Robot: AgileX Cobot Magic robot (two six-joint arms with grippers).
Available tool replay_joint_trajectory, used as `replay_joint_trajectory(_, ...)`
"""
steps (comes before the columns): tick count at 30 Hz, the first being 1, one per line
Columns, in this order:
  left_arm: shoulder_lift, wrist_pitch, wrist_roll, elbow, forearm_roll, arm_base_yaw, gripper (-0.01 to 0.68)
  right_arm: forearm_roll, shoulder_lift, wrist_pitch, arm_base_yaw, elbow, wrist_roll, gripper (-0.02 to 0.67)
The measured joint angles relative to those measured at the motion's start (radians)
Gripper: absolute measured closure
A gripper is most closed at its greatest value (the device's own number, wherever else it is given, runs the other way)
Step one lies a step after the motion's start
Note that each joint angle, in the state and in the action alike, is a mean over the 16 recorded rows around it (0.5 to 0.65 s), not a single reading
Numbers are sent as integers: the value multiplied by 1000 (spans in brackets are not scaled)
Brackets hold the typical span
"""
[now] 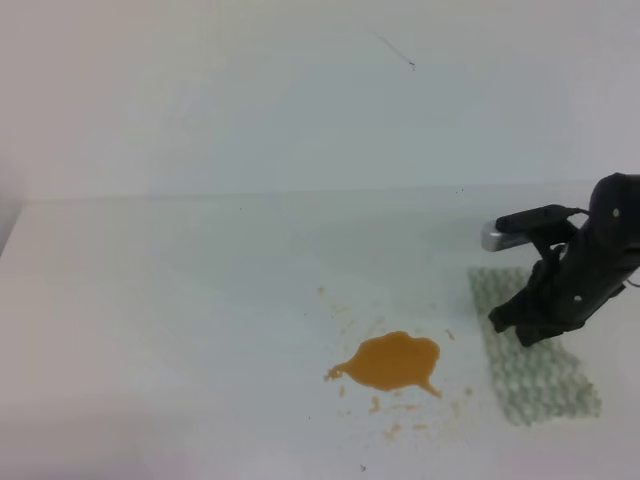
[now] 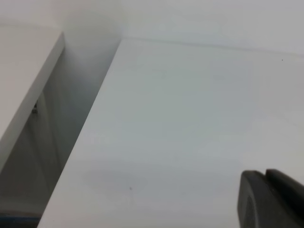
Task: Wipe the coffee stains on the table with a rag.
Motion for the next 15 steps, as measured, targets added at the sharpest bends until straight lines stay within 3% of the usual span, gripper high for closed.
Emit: replay_joint_trajectory(15, 0, 0, 0, 0, 0, 0, 675, 106, 2, -29, 210, -72, -33, 650)
